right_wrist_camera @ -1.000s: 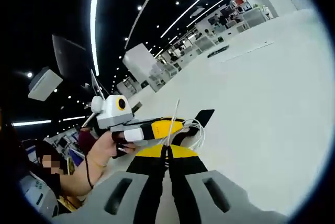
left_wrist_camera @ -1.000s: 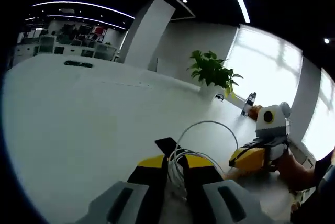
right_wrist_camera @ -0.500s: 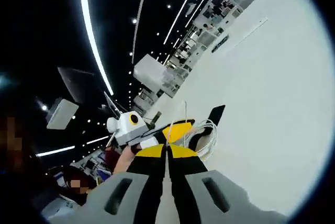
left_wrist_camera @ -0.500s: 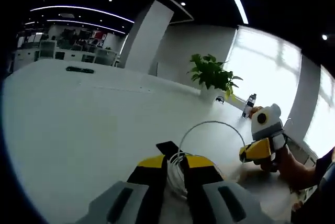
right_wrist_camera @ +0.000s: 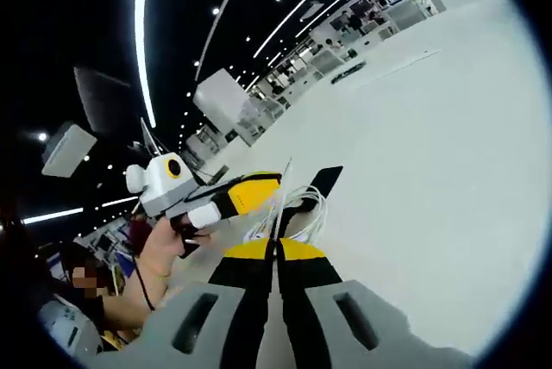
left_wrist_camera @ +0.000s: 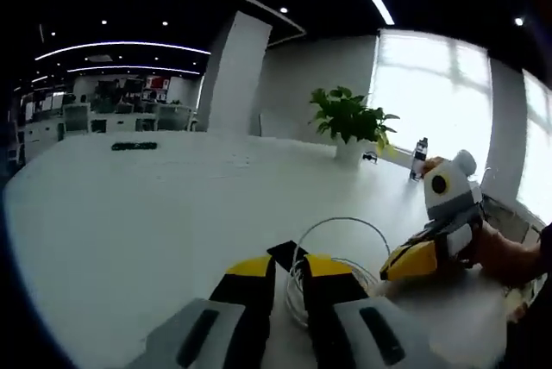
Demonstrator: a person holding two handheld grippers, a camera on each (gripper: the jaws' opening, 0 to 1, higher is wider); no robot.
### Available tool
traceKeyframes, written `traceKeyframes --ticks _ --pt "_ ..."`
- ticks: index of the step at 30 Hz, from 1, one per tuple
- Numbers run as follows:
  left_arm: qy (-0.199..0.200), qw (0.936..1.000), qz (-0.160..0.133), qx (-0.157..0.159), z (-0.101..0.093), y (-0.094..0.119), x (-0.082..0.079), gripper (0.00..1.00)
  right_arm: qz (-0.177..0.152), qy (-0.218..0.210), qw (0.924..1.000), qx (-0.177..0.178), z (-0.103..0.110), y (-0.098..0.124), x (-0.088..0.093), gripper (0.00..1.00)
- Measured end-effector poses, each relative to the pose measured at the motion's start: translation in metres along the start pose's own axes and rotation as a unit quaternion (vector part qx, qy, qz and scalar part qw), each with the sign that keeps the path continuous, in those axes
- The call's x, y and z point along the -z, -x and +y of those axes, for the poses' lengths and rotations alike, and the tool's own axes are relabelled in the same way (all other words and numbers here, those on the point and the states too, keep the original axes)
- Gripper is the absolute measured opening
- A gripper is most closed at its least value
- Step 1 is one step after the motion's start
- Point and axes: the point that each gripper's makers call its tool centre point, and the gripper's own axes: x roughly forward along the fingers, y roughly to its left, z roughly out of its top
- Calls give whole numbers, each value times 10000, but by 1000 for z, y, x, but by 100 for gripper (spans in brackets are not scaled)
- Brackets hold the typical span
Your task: Peel open the Velcro strap on the desktop, arrange the wired earphones neatly onto it, and close the Velcro strap to secure them.
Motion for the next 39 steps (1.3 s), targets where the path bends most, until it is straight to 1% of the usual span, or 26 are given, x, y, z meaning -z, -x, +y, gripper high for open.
traceKeyframes --ticks 2,6,9,12,14,16,18,20,22,25,27,28,30,32,34,36,37,39 --pt "-173 9996 -196 -61 -1 1 -6 16 57 162 9998 102 -2 0 2 5" --pt "-250 9993 -282 -7 -6 -1 -9 17 134 543 9980 288 -6 -1 4 5" --pt "-301 9990 -339 -9 -7 -6 -8 20 144 698 9969 324 -4 -1 5 6" --pt "-378 9986 -368 -29 -7 -11 -6 20 165 930 9947 403 -4 -1 5 6" --pt "-462 9984 -316 -32 -7 -13 -3 20 190 1139 9922 459 -4 -1 6 6" --pt "-809 9966 -77 -106 -5 -14 6 20 213 1307 9900 486 -3 -1 7 7" --pt "-1058 9942 62 -171 -4 -15 10 19 218 1471 9876 500 -2 -1 7 9" --pt "-1185 9927 129 -179 -6 -15 13 19 185 1748 9827 581 -3 0 5 14" --pt "-1181 9928 141 -133 -7 -15 14 19 136 1936 9786 684 -5 3 3 17" --pt "-1188 9927 185 -96 -8 -15 16 19 39 2038 9759 776 -8 8 -2 20" --pt "-1253 9918 242 -97 -8 -14 18 19 -188 2105 9743 781 -9 12 -11 21" --pt "-1259 9917 252 -88 -8 -14 19 18 -370 2112 9738 759 -7 13 -18 21" --pt "-1229 9921 263 -27 -10 -14 19 16 -542 2083 9741 696 -5 14 -22 21" --pt "-1223 9921 288 -8 -10 -14 21 16 -503 2047 9751 694 -7 12 -20 21" --pt "-1162 9928 302 39 -11 -12 21 16 -437 2081 9743 747 -10 10 -17 22" --pt "-910 9952 322 150 -13 -11 22 16 -351 2234 9700 889 -16 8 -15 22" --pt "-785 9963 300 179 -14 -10 21 16 -338 2261 9693 910 -17 8 -14 22" --pt "-736 9967 300 176 -12 -10 21 16 -322 2261 9695 891 -17 7 -14 22"
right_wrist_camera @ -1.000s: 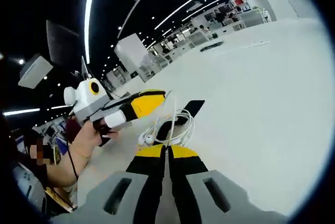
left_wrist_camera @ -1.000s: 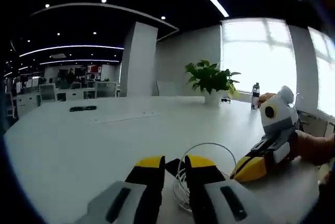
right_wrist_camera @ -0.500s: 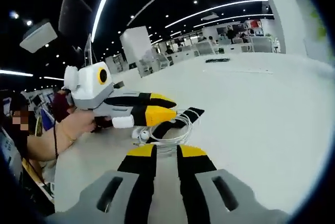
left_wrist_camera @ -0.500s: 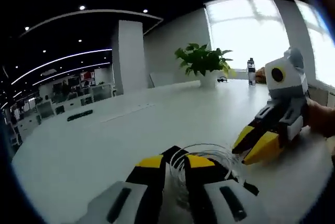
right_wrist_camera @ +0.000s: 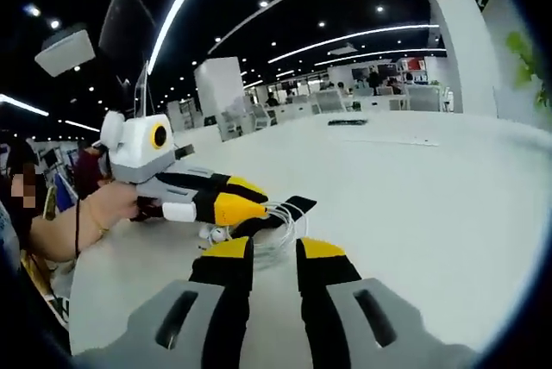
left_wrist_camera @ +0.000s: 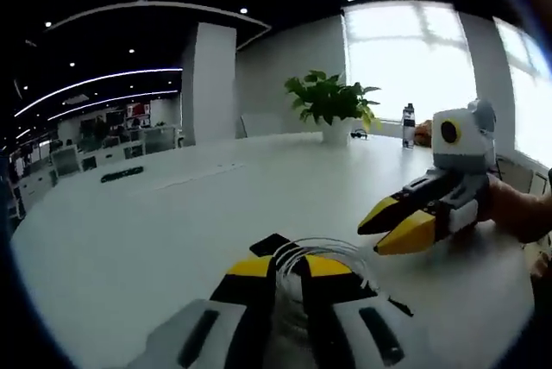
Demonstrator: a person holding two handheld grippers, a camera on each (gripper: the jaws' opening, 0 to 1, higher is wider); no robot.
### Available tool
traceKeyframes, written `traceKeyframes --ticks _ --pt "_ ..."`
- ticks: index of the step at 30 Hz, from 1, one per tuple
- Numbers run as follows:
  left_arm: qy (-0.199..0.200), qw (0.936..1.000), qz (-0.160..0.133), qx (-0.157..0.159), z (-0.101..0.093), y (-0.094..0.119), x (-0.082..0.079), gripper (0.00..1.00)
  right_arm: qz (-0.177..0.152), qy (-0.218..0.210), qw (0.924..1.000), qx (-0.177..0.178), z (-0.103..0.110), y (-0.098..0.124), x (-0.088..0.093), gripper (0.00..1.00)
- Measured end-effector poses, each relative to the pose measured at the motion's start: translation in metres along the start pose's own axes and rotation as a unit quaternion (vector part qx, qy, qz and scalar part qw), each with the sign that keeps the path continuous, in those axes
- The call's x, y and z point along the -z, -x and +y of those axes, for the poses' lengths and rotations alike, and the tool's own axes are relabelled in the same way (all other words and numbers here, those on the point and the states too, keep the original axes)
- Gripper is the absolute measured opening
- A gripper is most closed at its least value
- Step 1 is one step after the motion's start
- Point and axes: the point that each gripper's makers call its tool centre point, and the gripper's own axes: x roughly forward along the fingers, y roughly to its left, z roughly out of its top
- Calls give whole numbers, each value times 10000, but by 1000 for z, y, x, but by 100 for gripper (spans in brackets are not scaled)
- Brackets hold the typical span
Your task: Peel open the Velcro strap on the desktop, arrange the wired earphones neatly onto it, and close the Velcro strap to secure them.
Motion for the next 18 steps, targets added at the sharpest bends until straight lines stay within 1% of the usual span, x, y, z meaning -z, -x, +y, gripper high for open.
traceKeyframes --ticks 8,10,12,14,16,18 --pt "281 9995 7 119 -1 1 2 16 210 -35 9997 -144 5 -5 10 21" --pt "377 9992 -84 138 -1 3 -1 16 249 -19 9995 -168 7 -6 12 21" --pt "510 9983 -233 156 0 4 -7 17 246 0 9996 -170 8 -5 12 21" --pt "674 9970 -360 125 3 4 -11 20 237 -42 9995 -215 10 -5 12 21" --pt "719 9967 -357 112 7 2 -9 20 234 -50 9994 -232 11 -6 12 21" --pt "766 9967 -268 90 9 0 -4 20 237 -35 9994 -240 12 -6 13 21"
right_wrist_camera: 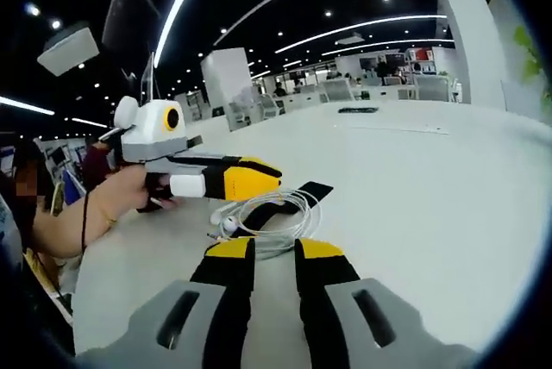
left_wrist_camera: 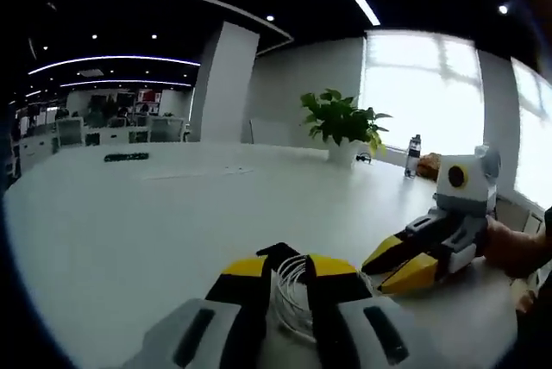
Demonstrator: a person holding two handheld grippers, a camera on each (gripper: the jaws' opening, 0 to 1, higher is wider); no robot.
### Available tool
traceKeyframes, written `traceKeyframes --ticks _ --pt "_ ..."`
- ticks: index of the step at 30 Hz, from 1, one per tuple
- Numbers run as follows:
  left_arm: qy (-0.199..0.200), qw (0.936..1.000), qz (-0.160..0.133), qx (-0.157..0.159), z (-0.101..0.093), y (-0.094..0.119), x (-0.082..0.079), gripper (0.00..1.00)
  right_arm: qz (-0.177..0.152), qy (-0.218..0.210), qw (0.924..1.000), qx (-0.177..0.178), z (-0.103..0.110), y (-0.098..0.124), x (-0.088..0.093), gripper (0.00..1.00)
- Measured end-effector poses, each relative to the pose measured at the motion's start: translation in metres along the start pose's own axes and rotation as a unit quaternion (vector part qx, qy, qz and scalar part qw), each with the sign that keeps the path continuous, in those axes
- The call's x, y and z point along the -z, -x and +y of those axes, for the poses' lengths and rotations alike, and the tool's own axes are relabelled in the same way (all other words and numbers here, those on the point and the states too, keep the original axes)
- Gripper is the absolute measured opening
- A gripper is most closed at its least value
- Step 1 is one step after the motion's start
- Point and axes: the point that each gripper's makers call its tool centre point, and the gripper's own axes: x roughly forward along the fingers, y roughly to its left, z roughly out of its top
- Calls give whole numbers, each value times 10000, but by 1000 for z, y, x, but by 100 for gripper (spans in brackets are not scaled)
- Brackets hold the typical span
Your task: Peel open the Velcro strap on the desktop, arrange the wired earphones neatly onto it, and close the Velcro strap to secure them.
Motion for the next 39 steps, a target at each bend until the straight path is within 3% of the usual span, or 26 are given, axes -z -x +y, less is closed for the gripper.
traceKeyframes --ticks 7,15,22,29,33,35,39 --pt "46 9993 331 177 -12 0 11 20 46 -22 9998 -172 10 3 3 21" --pt "24 9988 451 204 -13 4 14 20 -29 -74 9994 -351 18 8 -2 21" --pt "-394 9972 612 170 -15 8 18 20 -506 -47 9987 6 0 17 -21 21" --pt "-814 9947 636 6 -8 15 15 20 -544 28 9984 117 -5 16 -22 21" --pt "-872 9946 557 87 -13 17 12 21 -525 264 9981 180 -5 14 -22 21" --pt "-1101 9919 628 83 -13 16 13 23 -552 348 9976 223 -7 13 -24 21" --pt "-1279 9890 740 57 -13 15 18 28 -569 545 9955 519 -21 7 -28 22"
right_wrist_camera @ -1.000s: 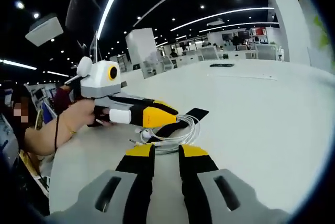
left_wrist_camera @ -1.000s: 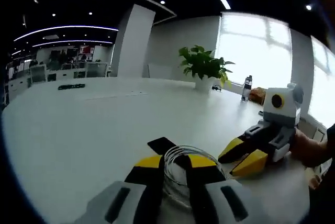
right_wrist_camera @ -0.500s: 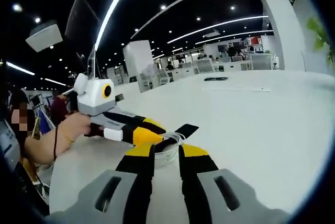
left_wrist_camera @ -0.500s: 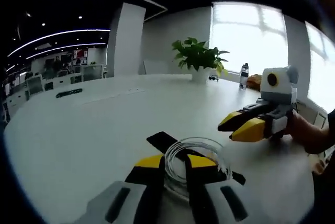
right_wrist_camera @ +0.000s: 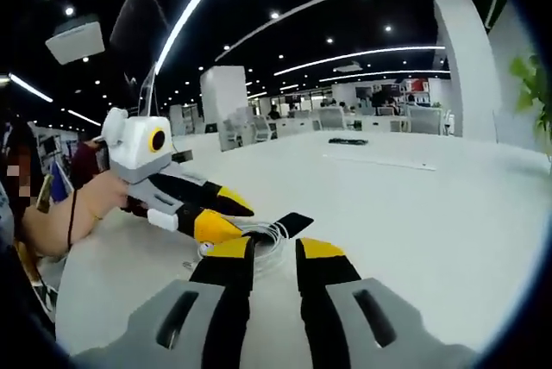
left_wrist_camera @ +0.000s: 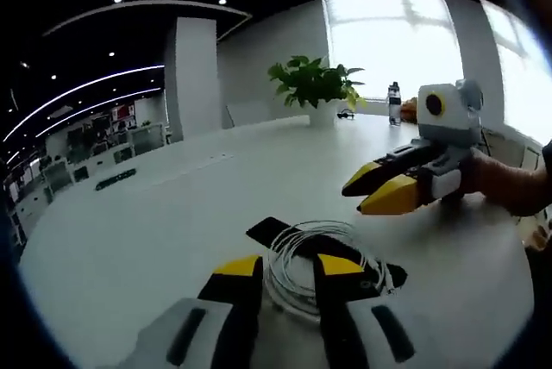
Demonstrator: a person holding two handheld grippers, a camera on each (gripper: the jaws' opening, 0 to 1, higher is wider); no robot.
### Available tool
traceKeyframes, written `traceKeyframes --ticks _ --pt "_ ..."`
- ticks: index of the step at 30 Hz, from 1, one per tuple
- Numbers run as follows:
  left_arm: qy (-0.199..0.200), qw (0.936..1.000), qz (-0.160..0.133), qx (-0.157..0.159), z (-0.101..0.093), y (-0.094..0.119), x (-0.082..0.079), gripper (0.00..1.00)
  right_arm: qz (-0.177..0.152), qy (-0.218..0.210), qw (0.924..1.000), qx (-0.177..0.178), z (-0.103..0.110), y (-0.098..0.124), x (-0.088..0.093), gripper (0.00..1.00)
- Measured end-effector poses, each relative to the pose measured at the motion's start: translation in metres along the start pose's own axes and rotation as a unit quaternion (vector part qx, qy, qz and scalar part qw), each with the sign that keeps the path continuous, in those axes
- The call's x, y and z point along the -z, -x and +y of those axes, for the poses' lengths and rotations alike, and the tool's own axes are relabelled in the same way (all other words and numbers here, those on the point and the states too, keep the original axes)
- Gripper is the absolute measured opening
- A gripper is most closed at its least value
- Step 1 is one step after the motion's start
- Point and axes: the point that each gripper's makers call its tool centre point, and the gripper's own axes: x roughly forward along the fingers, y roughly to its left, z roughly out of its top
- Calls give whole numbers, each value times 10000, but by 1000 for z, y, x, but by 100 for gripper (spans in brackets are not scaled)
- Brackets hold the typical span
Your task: Peel open the Velcro strap on the desktop, arrange the wired earphones neatly onto it, and close the Velcro strap to secure them.
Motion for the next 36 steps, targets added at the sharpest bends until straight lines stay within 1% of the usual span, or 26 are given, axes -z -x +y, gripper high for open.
traceKeyframes --ticks 2,4,7,8,10,11,13,19,20,22,25,26,29,31,36 --pt "-2 10000 8 -22 2 1 0 29 67 174 9998 108 -5 -6 0 23" --pt "7 10000 2 -55 4 1 0 30 85 302 9994 147 -5 -11 0 23" --pt "-104 9999 11 -75 3 1 0 30 134 435 9989 93 0 -16 1 24" --pt "-143 9999 17 -73 2 1 0 30 163 562 9983 72 2 -18 1 24" --pt "-187 9998 29 -72 2 1 0 30 236 852 9960 96 2 -19 2 25" --pt "-200 9998 33 -71 2 1 1 30 261 1073 9938 149 2 -19 3 25" --pt "-215 9997 27 -68 3 1 0 30 337 1353 9901 183 2 -20 5 26" --pt "-322 9994 -30 -90 5 3 -3 31 404 1637 9856 99 5 -22 3 27" --pt "-311 9994 -55 -101 6 4 -5 30 425 1753 9836 42 5 -22 2 28" --pt "-240 9996 -147 -100 7 5 -8 26 450 1818 9823 22 3 -23 1 28" --pt "90 9993 -373 -6 7 6 -14 26 527 1871 9809 -90 4 -24 1 28" --pt "144 9990 -414 12 7 6 -16 26 546 1906 9801 -117 5 -24 1 28" --pt "512 9972 -551 32 10 5 -18 26 598 2030 9773 -120 4 -24 2 29" --pt "675 9961 -571 42 12 3 -17 26 614 2086 9760 -115 2 -23 3 29" --pt "728 9961 -489 -19 16 -2 -11 24 620 2110 9754 -129 1 -23 3 29"
